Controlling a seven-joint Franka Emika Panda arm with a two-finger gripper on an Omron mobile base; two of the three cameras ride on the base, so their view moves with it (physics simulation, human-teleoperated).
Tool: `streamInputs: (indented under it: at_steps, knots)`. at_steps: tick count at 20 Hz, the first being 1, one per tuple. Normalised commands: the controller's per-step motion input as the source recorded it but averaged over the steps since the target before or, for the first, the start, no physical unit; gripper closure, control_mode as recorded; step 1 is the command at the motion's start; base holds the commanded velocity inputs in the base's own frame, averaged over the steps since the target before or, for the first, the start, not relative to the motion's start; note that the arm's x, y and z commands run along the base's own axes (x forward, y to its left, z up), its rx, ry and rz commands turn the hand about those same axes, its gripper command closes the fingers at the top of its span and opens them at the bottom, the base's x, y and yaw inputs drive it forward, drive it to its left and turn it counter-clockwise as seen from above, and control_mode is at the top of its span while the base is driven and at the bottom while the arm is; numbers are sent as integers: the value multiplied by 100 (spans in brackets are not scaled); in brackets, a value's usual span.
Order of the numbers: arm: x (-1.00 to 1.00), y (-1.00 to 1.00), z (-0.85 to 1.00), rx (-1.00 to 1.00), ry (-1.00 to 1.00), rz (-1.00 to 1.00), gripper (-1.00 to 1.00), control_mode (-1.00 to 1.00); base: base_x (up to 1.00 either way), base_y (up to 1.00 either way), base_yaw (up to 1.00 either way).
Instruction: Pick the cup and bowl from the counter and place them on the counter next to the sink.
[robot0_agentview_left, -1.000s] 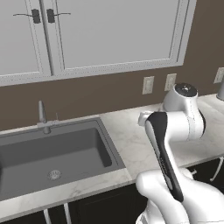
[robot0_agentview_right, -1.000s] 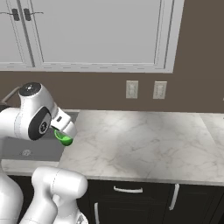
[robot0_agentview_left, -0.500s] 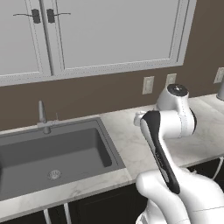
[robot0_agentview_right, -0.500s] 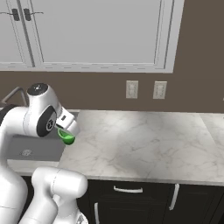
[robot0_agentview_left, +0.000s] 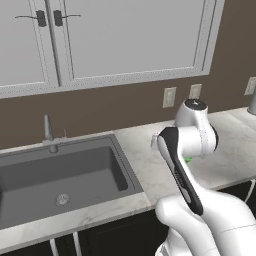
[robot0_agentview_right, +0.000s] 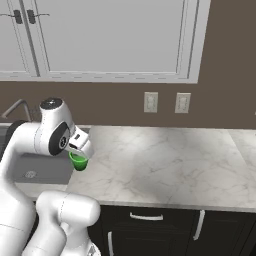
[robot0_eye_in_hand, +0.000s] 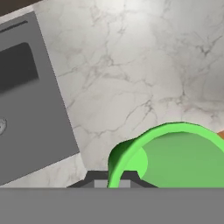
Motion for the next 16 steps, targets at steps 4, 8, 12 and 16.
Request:
streamInputs:
  at_steps: [4,8,12,16]
  knots:
    - [1,0,-26,-2,6,2,100,-100,0,0,0]
    - [7,0,-25,0,1,1,100,-100,0,0,0]
    - [11,0,-28,0,0,2,100,-100,0,0,0]
    - [12,0,-27,0,0,1,100,-100,0,0,0]
